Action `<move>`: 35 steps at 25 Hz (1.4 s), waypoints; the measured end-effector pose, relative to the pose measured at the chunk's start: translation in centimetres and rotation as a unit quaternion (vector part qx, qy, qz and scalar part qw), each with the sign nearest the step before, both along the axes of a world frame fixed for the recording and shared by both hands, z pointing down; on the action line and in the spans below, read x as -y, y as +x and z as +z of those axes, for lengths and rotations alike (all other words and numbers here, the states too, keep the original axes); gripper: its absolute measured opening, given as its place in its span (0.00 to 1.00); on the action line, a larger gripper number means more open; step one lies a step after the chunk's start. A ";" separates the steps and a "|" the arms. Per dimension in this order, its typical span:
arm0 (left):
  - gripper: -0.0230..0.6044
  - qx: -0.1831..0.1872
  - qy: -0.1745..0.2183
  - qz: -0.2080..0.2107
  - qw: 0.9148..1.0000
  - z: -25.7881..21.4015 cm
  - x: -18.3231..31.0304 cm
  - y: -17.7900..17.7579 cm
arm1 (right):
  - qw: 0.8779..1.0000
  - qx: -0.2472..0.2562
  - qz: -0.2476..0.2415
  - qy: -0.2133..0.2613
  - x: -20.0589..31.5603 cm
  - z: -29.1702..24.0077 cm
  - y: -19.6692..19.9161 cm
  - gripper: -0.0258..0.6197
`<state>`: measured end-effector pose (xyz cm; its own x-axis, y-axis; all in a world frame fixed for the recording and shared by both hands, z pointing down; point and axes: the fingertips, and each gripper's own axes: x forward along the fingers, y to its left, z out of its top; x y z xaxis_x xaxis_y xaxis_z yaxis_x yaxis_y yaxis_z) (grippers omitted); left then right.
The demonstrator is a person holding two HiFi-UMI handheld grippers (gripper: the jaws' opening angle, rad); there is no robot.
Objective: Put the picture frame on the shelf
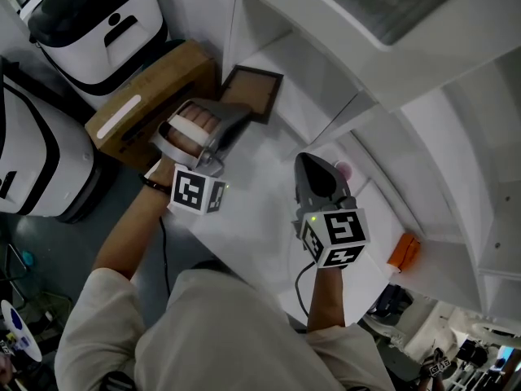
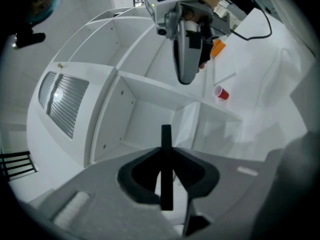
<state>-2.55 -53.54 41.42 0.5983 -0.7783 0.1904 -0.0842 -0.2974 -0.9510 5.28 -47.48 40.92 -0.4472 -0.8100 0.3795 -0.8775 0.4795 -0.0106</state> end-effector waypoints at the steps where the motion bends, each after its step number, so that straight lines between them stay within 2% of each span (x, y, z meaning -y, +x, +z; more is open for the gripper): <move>1: 0.15 0.000 0.000 0.001 1.000 0.1 0.1 0.0 | 1.000 0.000 0.000 0.000 0.0 0.0 0.0 0.05; 18: 0.15 -0.029 -0.041 -0.005 0.999 1.2 1.1 -0.3 | 1.000 -0.001 0.010 -0.003 -0.1 -0.1 0.1 0.05; 35: 0.15 -0.008 -0.056 -0.003 0.998 2.9 2.5 -0.2 | 1.000 0.004 0.016 -0.004 0.4 0.1 -0.1 0.05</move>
